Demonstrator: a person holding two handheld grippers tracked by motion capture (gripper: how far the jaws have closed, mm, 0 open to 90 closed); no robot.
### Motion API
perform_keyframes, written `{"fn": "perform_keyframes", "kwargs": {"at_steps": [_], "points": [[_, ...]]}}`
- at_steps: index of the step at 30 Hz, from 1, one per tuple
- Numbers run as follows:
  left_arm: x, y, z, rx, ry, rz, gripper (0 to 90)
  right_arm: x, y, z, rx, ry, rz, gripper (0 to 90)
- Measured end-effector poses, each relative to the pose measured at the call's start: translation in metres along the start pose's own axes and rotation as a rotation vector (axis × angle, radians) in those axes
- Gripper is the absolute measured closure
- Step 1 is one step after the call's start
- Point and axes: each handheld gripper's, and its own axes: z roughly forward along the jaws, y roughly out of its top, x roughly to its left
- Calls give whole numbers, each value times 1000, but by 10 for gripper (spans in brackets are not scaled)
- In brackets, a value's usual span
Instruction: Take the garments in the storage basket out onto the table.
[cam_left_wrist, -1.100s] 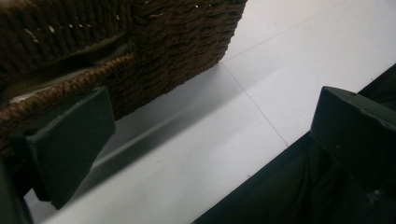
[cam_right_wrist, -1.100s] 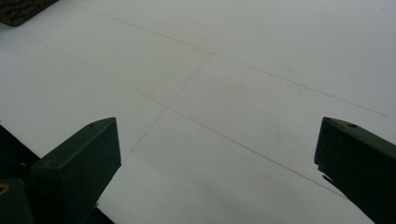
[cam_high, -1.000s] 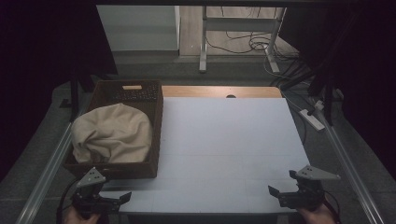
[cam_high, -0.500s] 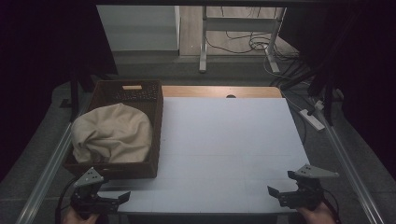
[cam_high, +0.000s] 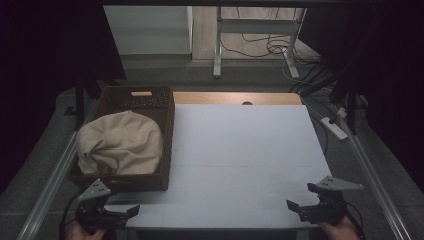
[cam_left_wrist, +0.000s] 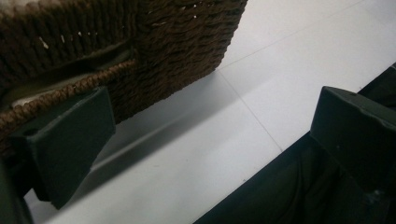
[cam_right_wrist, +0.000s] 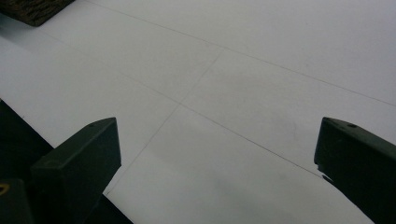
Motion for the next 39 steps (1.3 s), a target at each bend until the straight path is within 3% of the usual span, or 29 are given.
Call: {"fn": "perform_keyframes", "kwargs": {"at_steps": [10, 21, 28, 30, 39], "points": [[-4, 6, -8, -59, 11, 20, 0, 1, 0, 1, 13, -1, -2, 11], [-7, 15, -9, -51, 21, 47, 0, 0, 1, 3, 24, -2, -5, 11], [-7, 24, -10, -51, -10, 66, 0, 0, 1, 3, 26, -2, -2, 11], [-4, 29, -10, -33, -40, 76, 0, 0, 1, 3, 28, -3, -3, 11], [6, 36, -9, -26, -94, 60, 0, 1, 1, 5, 42, -8, -6, 12]]}}
